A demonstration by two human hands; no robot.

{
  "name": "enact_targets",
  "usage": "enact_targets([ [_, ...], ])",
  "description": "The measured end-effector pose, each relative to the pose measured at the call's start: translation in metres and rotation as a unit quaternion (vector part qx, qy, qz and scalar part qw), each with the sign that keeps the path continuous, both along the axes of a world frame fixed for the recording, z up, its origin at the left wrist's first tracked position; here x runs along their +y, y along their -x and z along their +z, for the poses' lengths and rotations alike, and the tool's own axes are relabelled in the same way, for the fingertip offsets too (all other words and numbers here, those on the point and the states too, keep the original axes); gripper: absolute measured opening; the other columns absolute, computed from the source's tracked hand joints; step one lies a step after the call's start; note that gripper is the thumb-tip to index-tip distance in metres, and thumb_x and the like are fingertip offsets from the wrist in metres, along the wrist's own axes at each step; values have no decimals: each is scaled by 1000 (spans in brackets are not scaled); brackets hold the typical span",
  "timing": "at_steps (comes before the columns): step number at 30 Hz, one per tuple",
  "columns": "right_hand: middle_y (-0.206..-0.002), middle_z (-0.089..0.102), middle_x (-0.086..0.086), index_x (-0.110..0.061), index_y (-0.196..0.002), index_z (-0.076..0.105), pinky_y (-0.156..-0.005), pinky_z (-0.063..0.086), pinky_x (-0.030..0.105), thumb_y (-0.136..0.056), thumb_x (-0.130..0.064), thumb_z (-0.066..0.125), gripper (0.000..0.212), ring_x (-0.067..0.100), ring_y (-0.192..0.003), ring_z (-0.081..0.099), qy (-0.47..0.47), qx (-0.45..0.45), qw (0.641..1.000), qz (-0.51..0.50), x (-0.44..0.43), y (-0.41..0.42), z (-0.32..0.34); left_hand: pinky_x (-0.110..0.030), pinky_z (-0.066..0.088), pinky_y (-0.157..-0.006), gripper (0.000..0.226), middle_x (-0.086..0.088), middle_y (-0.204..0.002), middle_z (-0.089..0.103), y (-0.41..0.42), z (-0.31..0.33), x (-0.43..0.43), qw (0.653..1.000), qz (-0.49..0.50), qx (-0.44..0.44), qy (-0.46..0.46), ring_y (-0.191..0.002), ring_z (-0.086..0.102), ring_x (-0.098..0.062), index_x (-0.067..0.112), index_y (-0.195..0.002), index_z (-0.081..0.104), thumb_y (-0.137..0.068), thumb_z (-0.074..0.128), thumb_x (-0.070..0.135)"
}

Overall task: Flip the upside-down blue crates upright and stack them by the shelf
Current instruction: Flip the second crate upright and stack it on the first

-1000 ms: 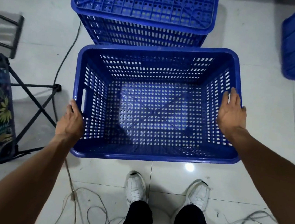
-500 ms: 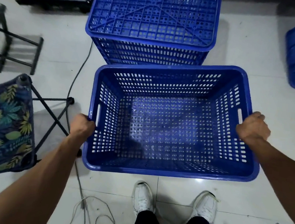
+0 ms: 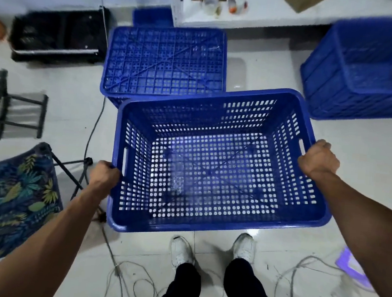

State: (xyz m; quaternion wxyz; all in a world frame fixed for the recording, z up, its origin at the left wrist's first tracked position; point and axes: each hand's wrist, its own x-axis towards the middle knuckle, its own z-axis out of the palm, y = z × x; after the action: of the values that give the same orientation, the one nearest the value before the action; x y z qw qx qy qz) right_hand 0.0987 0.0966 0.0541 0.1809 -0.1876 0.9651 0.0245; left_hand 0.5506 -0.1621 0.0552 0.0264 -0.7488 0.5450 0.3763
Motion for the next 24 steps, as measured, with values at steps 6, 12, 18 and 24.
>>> enact_targets([
  [6, -131, 48, 25, 8, -130, 39, -93, 46, 47, -87, -15, 64, 55, 43, -114, 55, 36, 23, 998, -42, 39, 61, 96, -34, 46, -78, 12, -13, -93, 58, 86, 124, 24, 997, -41, 18, 61, -84, 55, -30, 9, -95, 60, -88, 54, 0],
  [12, -134, 47, 24, 6, -133, 38, -95, 45, 46, -87, -17, 63, 57, 43, -117, 54, 79, 14, 994, -72, 73, 163, 151, -42, 54, -76, 17, -22, -93, 68, 184, 174, 42, 996, -50, 43, 63, -75, 63, -32, -1, -94, 68, -84, 54, -2],
  [18, -131, 49, 23, 4, -129, 43, -95, 44, 45, -89, -15, 61, 47, 42, -116, 54, 153, 3, 983, -103, 109, 269, 188, -30, 46, -55, 19, -19, -95, 61, 291, 216, 83, 995, -10, 85, 56, -61, 55, -21, 1, -103, 63, -89, 52, -7],
  [24, -132, 47, 28, 8, -130, 43, -101, 41, 48, -89, -10, 60, 48, 46, -119, 49, 216, 18, 965, -148, 130, 362, 215, -33, 44, -70, 22, -10, -79, 59, 386, 247, 96, 993, -51, 79, 74, -64, 52, -24, 2, -71, 60, -90, 54, -7],
])
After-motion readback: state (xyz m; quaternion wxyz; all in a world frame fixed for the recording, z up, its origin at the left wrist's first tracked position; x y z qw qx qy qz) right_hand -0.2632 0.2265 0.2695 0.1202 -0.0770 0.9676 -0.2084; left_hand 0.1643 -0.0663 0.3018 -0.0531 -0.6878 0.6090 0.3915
